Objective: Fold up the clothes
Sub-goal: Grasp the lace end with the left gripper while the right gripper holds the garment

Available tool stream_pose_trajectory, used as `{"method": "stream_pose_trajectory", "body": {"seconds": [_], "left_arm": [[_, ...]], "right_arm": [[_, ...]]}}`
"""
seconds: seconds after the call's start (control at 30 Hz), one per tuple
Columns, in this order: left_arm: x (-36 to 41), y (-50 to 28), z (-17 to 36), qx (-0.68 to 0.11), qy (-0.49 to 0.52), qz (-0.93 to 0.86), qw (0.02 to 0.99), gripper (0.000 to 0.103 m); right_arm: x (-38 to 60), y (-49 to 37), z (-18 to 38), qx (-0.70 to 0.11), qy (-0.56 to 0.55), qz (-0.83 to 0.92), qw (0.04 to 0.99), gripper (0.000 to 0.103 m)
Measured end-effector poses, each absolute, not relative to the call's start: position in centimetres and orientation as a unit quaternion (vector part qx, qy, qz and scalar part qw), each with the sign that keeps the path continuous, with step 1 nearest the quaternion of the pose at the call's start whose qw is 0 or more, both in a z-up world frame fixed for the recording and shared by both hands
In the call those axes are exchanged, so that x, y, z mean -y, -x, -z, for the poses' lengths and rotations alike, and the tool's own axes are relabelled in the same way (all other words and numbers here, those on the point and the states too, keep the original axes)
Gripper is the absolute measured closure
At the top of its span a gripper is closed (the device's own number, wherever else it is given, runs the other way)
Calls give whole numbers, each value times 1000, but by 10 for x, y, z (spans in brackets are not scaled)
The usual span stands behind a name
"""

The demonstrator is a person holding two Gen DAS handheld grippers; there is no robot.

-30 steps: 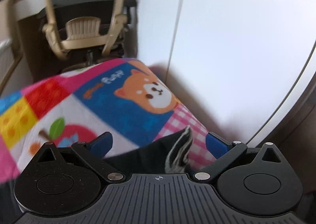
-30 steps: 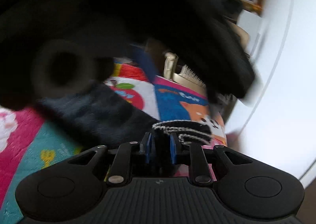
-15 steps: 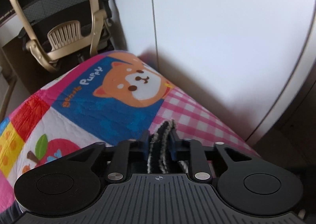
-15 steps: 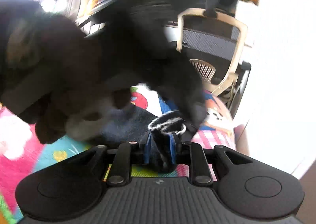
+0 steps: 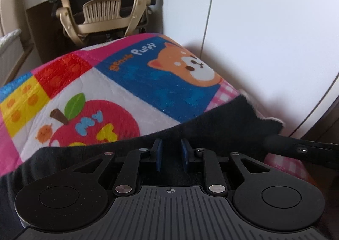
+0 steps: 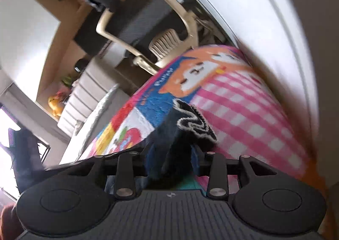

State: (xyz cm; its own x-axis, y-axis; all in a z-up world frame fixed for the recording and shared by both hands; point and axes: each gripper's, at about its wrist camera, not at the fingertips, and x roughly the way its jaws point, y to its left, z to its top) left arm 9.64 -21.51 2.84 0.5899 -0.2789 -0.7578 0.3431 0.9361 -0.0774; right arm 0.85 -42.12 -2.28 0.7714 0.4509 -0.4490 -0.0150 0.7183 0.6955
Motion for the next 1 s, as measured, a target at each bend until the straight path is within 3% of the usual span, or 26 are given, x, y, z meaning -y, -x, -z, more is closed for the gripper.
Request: {"method": "stream_pose_trajectory", "body": {"seconds": [0.1, 0.23, 0.37, 0.47, 0.53, 0.67, 0.73, 0.8, 0.9, 1.0], "left_arm": [[210, -94, -28, -417, -29, 181, 890, 79], [196, -89, -27, -418, -4, 189, 889, 71], [184, -86, -22, -412, 29, 197, 889, 70], [185, -88, -21, -411, 41, 206, 887, 57], [188, -88, -21, -411, 44, 213, 885, 48], [188, -84, -20, -404, 41, 216, 888, 48], [183, -84, -21, -408, 59, 219, 885, 48], [175, -86, -24, -417, 81, 218, 879, 48], [169, -87, -31, -422, 86, 205, 879, 46], [167, -88, -40, -418, 78, 193, 884, 30]], "right_arm": [[411, -11, 14, -304, -314, -110, 893, 68], [419, 3, 7, -290, -309, -74, 903, 67], [453, 19, 19, -300, -417, -64, 856, 67], [460, 12, 35, -320, -488, -72, 809, 67], [454, 3, 39, -329, -496, -71, 800, 67], [436, -24, 38, -318, -472, -52, 821, 63], [426, -35, 32, -312, -434, -49, 844, 66], [408, -40, 19, -300, -337, -55, 891, 88], [368, -22, -3, -242, -153, -62, 956, 89], [321, 3, -11, -195, 11, -110, 975, 90]]}}
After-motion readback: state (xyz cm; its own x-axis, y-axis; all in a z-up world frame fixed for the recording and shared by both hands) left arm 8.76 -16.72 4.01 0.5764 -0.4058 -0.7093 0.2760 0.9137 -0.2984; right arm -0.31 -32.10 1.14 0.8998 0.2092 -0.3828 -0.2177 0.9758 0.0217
